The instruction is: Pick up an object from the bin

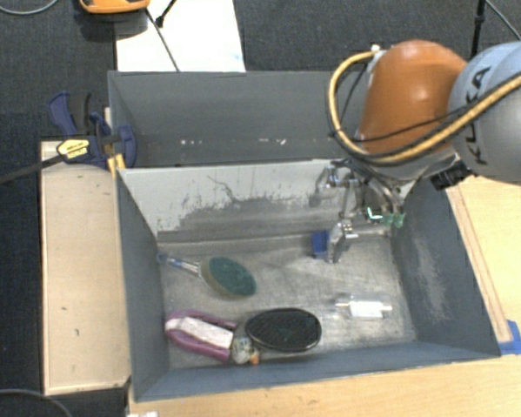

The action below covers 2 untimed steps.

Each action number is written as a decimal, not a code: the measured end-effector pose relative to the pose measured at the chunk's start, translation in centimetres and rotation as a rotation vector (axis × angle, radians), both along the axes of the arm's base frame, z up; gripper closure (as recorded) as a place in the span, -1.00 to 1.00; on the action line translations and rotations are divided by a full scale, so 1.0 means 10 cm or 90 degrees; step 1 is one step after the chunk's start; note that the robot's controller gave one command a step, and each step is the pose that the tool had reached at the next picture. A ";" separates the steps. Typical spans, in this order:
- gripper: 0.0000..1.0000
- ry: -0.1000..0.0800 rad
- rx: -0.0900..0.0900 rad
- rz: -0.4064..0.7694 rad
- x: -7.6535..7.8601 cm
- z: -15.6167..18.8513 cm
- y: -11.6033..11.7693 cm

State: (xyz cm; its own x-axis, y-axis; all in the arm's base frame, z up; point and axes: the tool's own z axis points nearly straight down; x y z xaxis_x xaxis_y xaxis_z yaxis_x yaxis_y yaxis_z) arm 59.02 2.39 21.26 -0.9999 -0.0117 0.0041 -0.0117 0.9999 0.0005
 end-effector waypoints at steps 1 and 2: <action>-1.00 -0.002 -0.001 -0.139 -0.09 -0.34 -0.19; -1.00 -0.017 0.000 -0.095 -0.01 -1.18 -0.30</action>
Offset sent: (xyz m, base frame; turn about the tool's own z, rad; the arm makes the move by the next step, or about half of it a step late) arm -0.0091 -0.0185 -0.0332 0.2170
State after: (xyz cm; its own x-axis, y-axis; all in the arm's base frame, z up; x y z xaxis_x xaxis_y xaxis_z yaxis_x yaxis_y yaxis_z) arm 58.94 -0.58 9.50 -0.9904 0.1363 -0.0226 0.1363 0.9907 0.0027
